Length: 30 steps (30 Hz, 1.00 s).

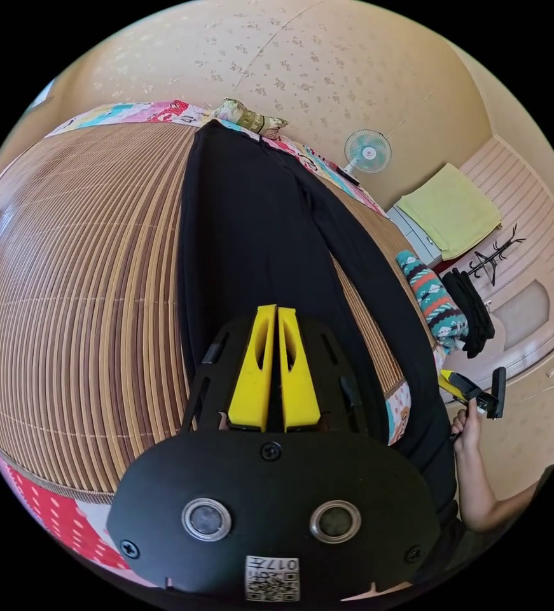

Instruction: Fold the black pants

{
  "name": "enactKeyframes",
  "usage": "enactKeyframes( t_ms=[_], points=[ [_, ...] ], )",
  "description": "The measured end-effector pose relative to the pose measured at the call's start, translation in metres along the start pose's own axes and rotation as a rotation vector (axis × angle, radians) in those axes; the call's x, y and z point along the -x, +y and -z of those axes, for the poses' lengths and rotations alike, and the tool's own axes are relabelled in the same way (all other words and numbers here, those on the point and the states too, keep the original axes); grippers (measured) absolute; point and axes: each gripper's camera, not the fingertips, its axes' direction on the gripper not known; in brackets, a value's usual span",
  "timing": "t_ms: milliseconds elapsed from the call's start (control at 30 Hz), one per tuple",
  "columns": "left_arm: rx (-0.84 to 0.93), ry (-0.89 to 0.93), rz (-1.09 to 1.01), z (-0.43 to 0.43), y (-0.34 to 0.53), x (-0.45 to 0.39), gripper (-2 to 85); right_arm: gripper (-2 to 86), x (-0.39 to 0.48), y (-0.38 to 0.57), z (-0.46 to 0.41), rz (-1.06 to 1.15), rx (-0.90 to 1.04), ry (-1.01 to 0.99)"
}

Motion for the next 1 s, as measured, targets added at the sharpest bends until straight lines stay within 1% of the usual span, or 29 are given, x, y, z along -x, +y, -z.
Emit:
enactKeyframes(
  t_ms=[67, 167, 233, 333, 367, 467, 533, 600, 667, 733, 800, 867, 900, 933, 967, 1000],
  points=[
    [-0.002, 0.000, -0.003, 0.002, 0.001, 0.005, -1.0, 13.5, -0.001, -0.002, -0.005, -0.004, 0.033, -0.026],
    [-0.001, 0.015, 0.003, 0.005, 0.001, 0.013, -1.0, 9.1, 0.005, -0.004, -0.008, 0.033, 0.085, -0.004],
    [-0.004, 0.034, 0.014, 0.008, 0.005, 0.019, -1.0, 5.8, 0.007, 0.001, 0.007, 0.060, 0.021, -0.027],
    [-0.025, 0.063, 0.025, 0.015, 0.018, 0.028, -1.0, 4.8, 0.000, 0.007, 0.023, 0.080, -0.059, -0.128],
    [-0.032, 0.071, 0.028, 0.018, 0.023, 0.031, -1.0, 4.7, -0.003, 0.007, 0.024, 0.072, -0.058, -0.131],
    [-0.049, 0.089, 0.041, 0.024, 0.034, 0.038, -1.0, 5.6, -0.013, 0.003, 0.013, 0.044, 0.002, -0.107],
    [-0.062, 0.098, 0.045, 0.028, 0.041, 0.042, -1.0, 6.3, -0.018, 0.000, -0.002, 0.024, 0.079, -0.139],
    [-0.079, 0.099, 0.046, 0.032, 0.049, 0.044, -1.0, 4.8, -0.016, 0.003, -0.004, 0.025, 0.083, -0.151],
    [-0.101, 0.085, 0.043, 0.039, 0.060, 0.045, -1.0, 3.9, -0.007, 0.011, 0.012, 0.065, -0.014, -0.161],
    [-0.122, 0.076, 0.051, 0.045, 0.069, 0.046, -1.0, 3.3, 0.016, 0.027, 0.044, 0.158, -0.199, -0.194],
    [-0.147, 0.054, 0.063, 0.051, 0.081, 0.044, -0.9, 3.0, 0.042, 0.032, 0.057, 0.253, -0.244, -0.236],
    [-0.101, 0.040, 0.113, 0.062, 0.084, 0.043, -0.5, 2.8, 0.073, 0.031, 0.059, 0.364, -0.220, -0.299],
    [-0.081, 0.051, 0.135, 0.065, 0.083, 0.045, -0.4, 2.6, 0.094, 0.030, 0.056, 0.435, -0.178, -0.345],
    [-0.031, 0.102, 0.180, 0.070, 0.082, 0.049, 0.3, 2.6, 0.115, 0.031, 0.049, 0.495, -0.128, -0.395],
    [0.014, 0.199, 0.216, 0.074, 0.081, 0.056, 2.6, 2.5, 0.125, 0.031, 0.044, 0.519, -0.099, -0.422],
    [0.025, 0.266, 0.227, 0.075, 0.081, 0.060, 4.7, 2.5, 0.142, 0.032, 0.032, 0.557, -0.033, -0.475]
  ],
)
